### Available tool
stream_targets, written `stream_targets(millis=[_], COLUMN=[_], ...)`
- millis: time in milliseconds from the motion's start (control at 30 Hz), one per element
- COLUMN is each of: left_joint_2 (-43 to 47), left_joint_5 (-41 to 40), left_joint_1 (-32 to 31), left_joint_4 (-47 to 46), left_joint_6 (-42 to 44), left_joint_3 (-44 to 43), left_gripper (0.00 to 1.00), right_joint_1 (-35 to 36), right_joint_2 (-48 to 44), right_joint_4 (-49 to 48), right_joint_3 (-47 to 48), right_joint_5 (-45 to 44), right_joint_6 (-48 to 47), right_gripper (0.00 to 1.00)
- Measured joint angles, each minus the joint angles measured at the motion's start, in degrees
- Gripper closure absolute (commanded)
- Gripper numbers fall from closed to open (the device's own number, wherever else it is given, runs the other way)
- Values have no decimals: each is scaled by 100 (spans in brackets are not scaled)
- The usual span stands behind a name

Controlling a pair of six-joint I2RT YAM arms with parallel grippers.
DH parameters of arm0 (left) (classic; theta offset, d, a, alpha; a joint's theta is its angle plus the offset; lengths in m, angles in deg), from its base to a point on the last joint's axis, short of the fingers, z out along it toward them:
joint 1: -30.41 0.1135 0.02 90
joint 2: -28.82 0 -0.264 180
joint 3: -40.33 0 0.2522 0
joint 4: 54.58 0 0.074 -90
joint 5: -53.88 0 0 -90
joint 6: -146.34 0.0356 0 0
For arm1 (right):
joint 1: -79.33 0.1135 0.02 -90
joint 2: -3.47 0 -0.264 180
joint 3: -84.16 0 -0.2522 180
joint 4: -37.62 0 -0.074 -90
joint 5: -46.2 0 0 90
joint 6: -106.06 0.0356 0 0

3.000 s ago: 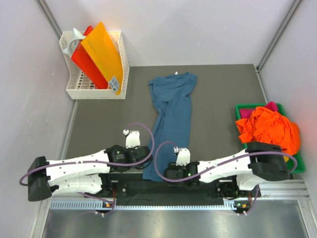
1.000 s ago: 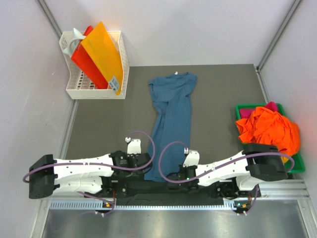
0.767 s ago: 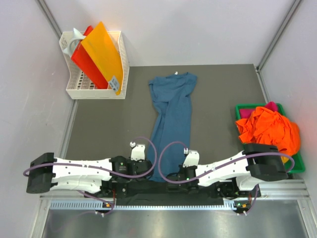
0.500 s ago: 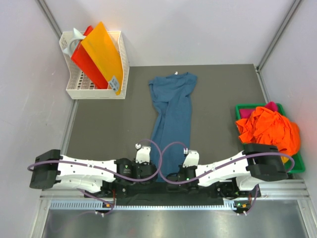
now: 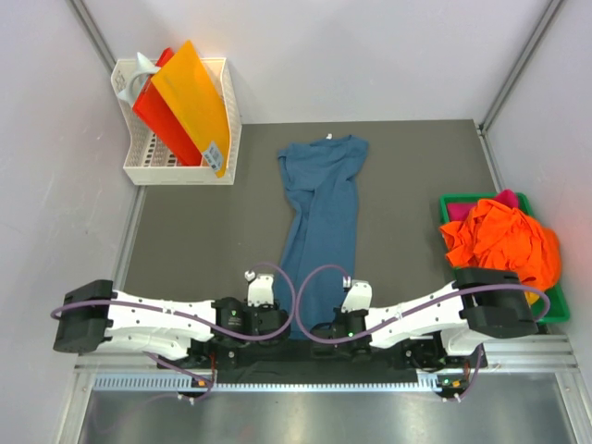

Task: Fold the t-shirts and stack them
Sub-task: Grab the bottom of the folded rectangular tshirt with both arms

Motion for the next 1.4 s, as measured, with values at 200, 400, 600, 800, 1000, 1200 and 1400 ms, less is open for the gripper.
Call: stream_targets(millis=[200, 400, 600, 800, 1000, 1200, 1400], left_joint_2=[2, 2, 81, 271, 306, 350, 485], left_joint_5=[2, 15, 44, 114, 122, 129, 79], left_joint_1=[0, 0, 0, 0, 0, 0, -2], left_joint_4=[-133, -306, -433, -822, -1038, -1097, -678], left_joint_6=[-157, -212, -179, -13, 55, 96, 223], left_joint_3=[216, 345, 404, 551, 708, 728, 529], left_gripper=[56, 57, 57, 67, 88, 100, 100], right_joint_1=[2, 9, 9, 11, 13, 15, 85], right_joint_2=[0, 0, 0, 0, 0, 9, 17], right_joint_4=[20, 92, 107, 164, 219, 264, 629], right_joint_3=[4, 37, 44, 83, 116, 162, 490], right_joint_5=[-2, 2, 2, 15, 42, 48, -2], right_joint_6=[0, 0, 0, -2, 0, -2, 55], right_gripper=[100, 100, 100, 100, 100, 100, 100])
